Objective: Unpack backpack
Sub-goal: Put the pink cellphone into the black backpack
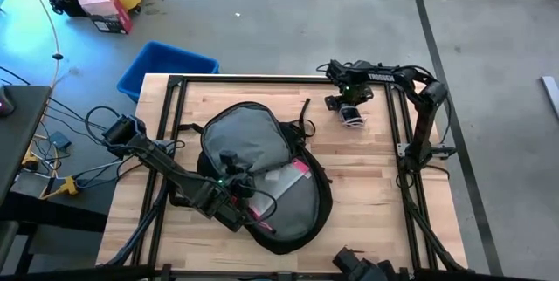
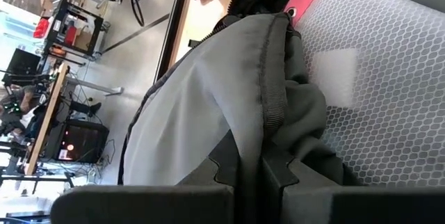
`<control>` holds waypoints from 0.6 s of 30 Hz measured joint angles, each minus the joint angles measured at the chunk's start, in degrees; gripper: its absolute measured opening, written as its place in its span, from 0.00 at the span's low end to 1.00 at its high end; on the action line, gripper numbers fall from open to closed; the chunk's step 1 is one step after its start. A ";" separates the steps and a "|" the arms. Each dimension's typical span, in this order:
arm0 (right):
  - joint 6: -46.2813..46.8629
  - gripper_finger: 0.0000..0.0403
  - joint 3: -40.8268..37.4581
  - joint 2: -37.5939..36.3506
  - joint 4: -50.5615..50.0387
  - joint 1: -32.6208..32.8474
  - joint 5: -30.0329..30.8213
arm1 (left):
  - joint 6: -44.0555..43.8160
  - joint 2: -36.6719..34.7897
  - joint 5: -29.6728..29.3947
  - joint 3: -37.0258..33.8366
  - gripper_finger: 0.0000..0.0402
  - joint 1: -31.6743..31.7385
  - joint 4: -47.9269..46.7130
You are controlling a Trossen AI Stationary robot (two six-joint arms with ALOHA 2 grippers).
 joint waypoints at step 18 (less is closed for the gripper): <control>4.13 0.02 4.59 -21.64 -14.26 31.37 4.67 | -2.46 0.00 0.85 0.00 0.00 -0.45 -0.02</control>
